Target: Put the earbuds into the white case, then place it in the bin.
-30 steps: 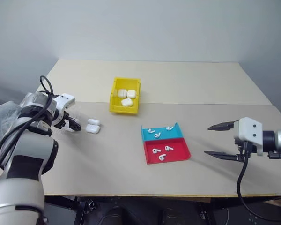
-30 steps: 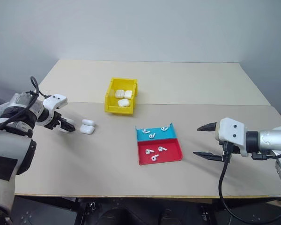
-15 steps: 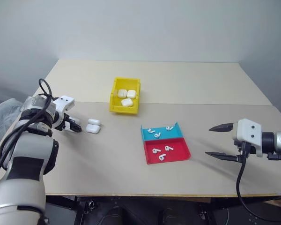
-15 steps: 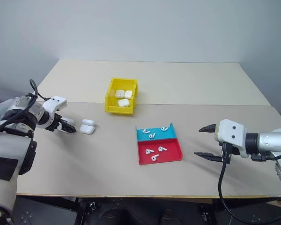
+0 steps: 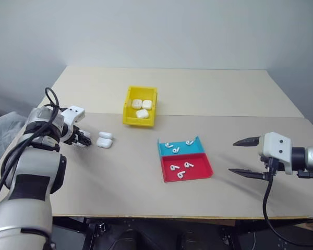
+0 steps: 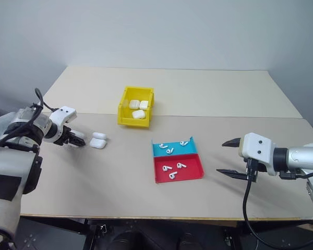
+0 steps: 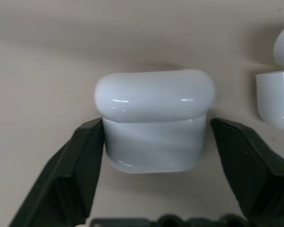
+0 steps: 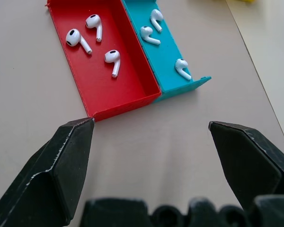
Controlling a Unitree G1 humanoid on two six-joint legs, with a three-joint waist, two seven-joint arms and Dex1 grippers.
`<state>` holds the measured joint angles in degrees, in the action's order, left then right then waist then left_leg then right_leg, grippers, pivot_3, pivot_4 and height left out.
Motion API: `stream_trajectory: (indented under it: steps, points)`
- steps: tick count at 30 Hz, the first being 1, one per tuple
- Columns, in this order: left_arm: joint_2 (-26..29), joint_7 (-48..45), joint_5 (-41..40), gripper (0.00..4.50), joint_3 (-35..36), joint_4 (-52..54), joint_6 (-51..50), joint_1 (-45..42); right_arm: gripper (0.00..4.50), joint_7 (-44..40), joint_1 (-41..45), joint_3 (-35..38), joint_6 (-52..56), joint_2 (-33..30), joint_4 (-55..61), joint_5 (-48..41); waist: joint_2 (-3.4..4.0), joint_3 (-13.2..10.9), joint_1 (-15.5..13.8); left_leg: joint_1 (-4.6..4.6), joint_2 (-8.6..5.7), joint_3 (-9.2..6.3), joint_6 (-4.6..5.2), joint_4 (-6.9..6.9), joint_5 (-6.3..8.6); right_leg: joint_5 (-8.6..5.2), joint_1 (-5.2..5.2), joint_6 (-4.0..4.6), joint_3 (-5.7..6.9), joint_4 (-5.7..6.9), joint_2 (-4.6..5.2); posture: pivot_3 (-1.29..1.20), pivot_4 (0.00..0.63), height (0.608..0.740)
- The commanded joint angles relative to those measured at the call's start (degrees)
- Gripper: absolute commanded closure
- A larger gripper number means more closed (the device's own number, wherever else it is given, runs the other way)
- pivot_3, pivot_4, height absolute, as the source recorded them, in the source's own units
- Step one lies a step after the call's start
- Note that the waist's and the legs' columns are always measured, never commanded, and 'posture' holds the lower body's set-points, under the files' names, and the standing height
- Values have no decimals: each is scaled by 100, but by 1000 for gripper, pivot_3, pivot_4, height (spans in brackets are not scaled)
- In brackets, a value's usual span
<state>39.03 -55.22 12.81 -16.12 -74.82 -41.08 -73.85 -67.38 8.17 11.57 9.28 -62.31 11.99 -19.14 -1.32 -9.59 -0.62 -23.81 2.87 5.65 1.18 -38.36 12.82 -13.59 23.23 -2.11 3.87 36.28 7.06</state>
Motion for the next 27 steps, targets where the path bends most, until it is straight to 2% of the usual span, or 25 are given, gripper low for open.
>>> stream_trajectory:
  steps: [1,9,13,17,19,21,23,25,27]
  points:
    - [24,66,123,1707,19,-5,99,63,0,51,-1,116,13,-11,152,11,0,0,1,1,0,0,0,0,0,0,0,0,0,1,0,0,150,740]
    - [172,-203,172,1707,38,280,190,-177,0,39,-15,209,65,-58,170,-32,0,0,1,1,0,-1,0,0,0,0,0,0,0,3,0,0,150,740]
    - [369,-643,83,1707,91,1065,-116,-363,0,-26,-34,373,74,-104,264,-138,-4,-2,1,-11,0,-1,-6,0,-4,0,5,0,2,-7,0,0,150,740]
    - [736,-1146,-399,1707,452,3389,-928,134,0,-150,70,470,34,-165,357,-199,-3,-2,6,-31,1,-4,-14,-13,-8,1,15,-3,3,-9,0,0,150,740]
    - [759,-952,-795,1707,1024,4895,-1054,756,0,-236,179,454,20,-188,411,-238,5,3,12,-33,2,-5,-15,-22,-9,1,15,-5,1,-9,1,0,150,740]
    - [557,-583,-1205,1707,1702,6430,-817,1616,0,-299,335,355,82,-240,488,-254,19,11,24,-28,3,-11,-13,-29,-7,-1,8,-9,-5,-7,5,0,150,740]
    - [333,-419,-1527,1707,2046,7555,-553,2333,0,-375,529,218,226,-323,540,-289,19,11,31,-16,4,-29,-13,-35,-7,-1,2,-9,-13,3,5,0,150,740]
    - [-187,-347,-2085,1707,2464,8523,316,3172,0,-592,836,-23,273,-463,574,-290,20,11,44,-12,7,-26,-11,-37,-6,0,1,-6,-13,10,2,0,150,740]
    - [-715,-397,-2569,1707,2624,9042,1266,3928,0,-825,1300,-391,318,-559,628,-251,21,12,62,-4,8,-25,-2,-36,0,0,-3,-3,-15,13,2,0,150,740]
